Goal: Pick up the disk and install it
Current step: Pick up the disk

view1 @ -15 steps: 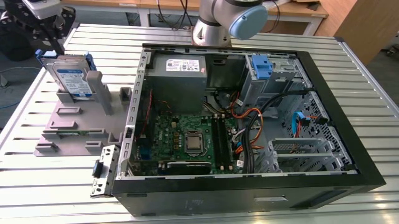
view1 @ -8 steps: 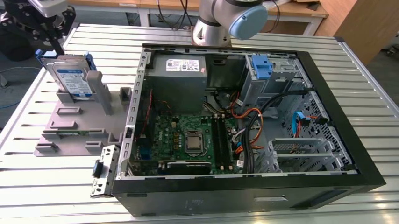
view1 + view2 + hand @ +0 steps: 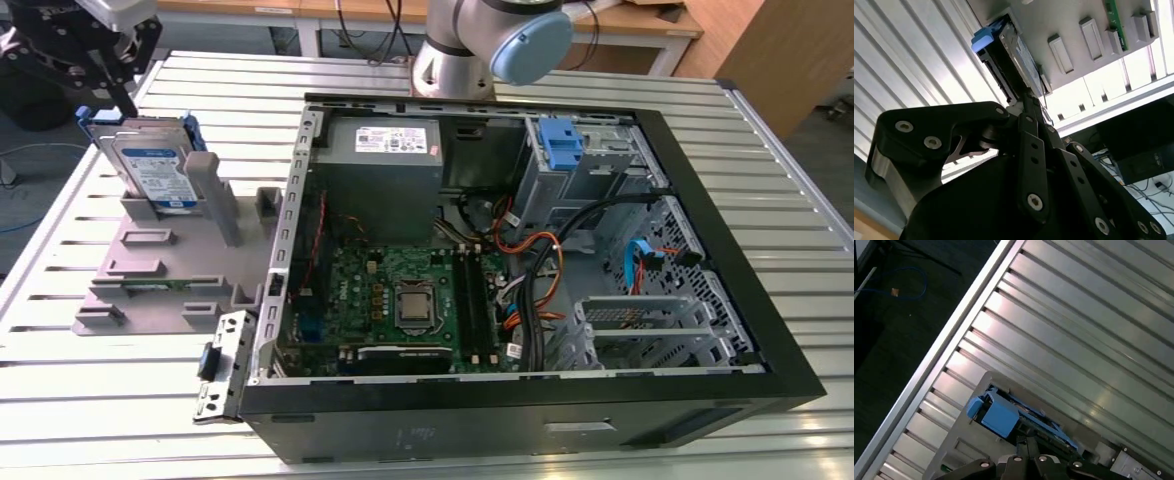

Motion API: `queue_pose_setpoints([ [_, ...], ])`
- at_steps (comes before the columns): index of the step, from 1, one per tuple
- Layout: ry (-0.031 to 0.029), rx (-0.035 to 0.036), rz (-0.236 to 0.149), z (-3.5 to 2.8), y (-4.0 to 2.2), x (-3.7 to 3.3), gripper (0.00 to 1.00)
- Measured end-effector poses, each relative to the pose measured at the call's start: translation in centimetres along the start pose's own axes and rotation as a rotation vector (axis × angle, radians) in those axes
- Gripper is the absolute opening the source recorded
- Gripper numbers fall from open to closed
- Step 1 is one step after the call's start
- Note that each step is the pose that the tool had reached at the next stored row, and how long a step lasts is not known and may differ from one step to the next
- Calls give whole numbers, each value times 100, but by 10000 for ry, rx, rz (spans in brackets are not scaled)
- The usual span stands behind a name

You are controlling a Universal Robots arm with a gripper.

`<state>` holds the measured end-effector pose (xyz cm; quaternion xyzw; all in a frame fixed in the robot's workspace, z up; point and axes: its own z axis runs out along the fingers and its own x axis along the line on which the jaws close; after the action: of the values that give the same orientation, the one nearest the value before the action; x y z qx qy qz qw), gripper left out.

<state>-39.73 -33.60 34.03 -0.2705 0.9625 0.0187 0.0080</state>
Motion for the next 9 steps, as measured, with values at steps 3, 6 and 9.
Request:
queue_pose_setpoints([
  [3,17,-14,-556,1,0,0,11],
  [6,34,-28,-1094,1,0,0,11],
  [9,52,-42,-1643,2,0,0,11],
])
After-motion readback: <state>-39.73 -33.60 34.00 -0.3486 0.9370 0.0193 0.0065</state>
